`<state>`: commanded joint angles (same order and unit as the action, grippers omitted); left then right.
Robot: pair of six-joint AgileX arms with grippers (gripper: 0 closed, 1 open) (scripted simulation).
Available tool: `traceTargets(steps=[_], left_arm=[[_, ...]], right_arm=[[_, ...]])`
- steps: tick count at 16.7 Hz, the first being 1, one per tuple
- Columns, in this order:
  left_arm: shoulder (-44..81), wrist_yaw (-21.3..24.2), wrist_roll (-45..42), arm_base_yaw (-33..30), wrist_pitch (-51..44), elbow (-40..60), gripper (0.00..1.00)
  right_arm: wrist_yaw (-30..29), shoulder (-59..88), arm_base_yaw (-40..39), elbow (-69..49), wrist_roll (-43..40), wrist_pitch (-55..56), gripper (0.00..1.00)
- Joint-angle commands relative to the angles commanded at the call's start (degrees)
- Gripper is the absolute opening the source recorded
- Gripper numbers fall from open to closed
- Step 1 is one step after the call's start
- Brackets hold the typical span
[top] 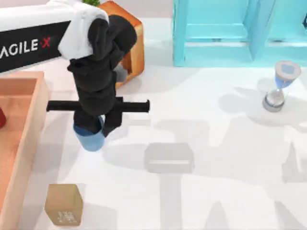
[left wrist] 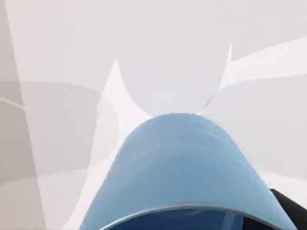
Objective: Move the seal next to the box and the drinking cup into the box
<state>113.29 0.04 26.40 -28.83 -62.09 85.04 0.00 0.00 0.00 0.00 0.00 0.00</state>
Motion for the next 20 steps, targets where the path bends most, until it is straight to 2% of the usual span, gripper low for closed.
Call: traceTargets(steps=[5, 10, 13, 16, 20], left_arm=[[-7.76, -0.02, -6.78, 7.74, -9.01, 1.63, 0.00], [-8.06, -0.14, -7.29, 8.06, -9.34, 1.44, 0.00], [-10.96, -0.32, -11.23, 11.52, -9.16, -1.49, 0.00], [-16.79, -0.65, -19.50, 19.27, -8.56, -7.85, 0.00], [-26.33, -1.11, -32.51, 33.29, -7.14, -18.72, 0.00]], right_arm=[[0.00, 0.00, 0.00, 0.00, 0.00, 0.00, 1.00], [0.00, 0.00, 0.00, 0.00, 0.00, 0.00, 1.00], [0.00, 0.00, 0.00, 0.00, 0.00, 0.00, 1.00], [0.00, 0.00, 0.00, 0.00, 0.00, 0.00, 1.00], [0.00, 0.00, 0.00, 0.00, 0.00, 0.00, 1.00]])
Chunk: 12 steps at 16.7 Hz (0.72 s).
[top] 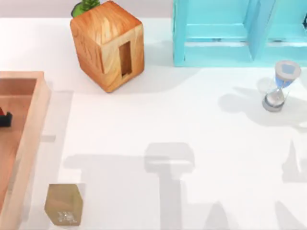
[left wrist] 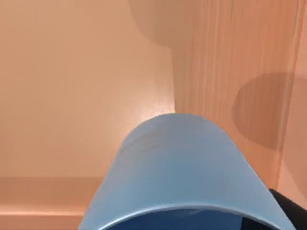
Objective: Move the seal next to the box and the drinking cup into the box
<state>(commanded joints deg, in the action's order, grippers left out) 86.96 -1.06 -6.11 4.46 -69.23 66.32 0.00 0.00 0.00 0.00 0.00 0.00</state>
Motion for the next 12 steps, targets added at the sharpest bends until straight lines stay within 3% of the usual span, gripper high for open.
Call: traceTargets(steps=[4, 12], left_arm=[[-7.31, -0.26, -8.61, 8.99, 1.32, -7.81, 0.00], [-7.51, -1.41, -9.50, 9.30, 3.40, -7.28, 0.00]], right_arm=[[0.00, 0.00, 0.00, 0.00, 0.00, 0.00, 1.00], [0.00, 0.00, 0.00, 0.00, 0.00, 0.00, 1.00]])
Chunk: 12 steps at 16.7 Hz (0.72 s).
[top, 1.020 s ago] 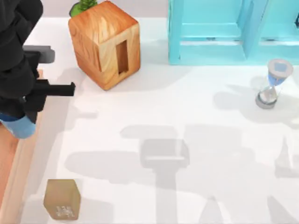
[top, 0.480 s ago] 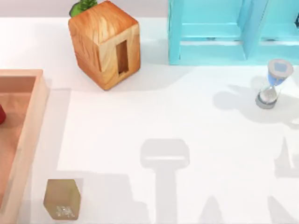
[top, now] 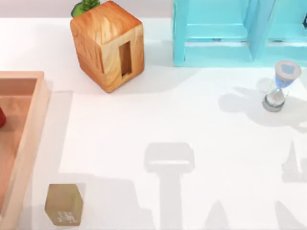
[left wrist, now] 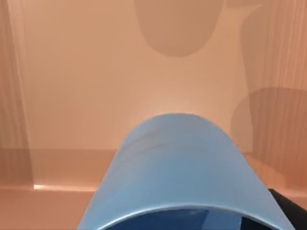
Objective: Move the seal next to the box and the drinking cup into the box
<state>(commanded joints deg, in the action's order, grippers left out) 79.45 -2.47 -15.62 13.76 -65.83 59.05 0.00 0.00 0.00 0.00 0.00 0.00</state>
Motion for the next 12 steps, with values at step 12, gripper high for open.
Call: traceTargets(steps=[12], left_arm=[[4.17, 0.12, -2.54, 3.37, 14.68, -10.79, 0.00]], right_arm=[[0.00, 0.00, 0.00, 0.00, 0.00, 0.00, 1.00]])
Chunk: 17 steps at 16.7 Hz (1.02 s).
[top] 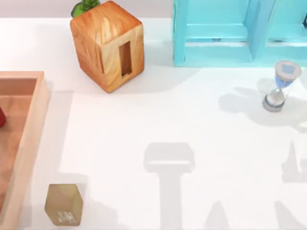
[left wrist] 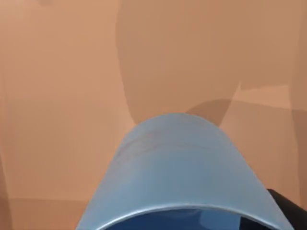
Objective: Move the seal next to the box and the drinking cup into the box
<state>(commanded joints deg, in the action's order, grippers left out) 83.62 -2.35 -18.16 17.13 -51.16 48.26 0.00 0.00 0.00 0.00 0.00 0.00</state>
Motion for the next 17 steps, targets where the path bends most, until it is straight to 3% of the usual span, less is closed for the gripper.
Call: traceTargets(steps=[6, 17], left_arm=[[-0.01, 1.05, -0.21, -0.10, -0.60, -1.70, 0.00], [-0.01, 1.05, -0.21, -0.10, -0.60, -1.70, 0.83]], right_arm=[[0.00, 0.00, 0.00, 0.00, 0.00, 0.00, 1.00], [0.00, 0.00, 0.00, 0.00, 0.00, 0.00, 1.00]])
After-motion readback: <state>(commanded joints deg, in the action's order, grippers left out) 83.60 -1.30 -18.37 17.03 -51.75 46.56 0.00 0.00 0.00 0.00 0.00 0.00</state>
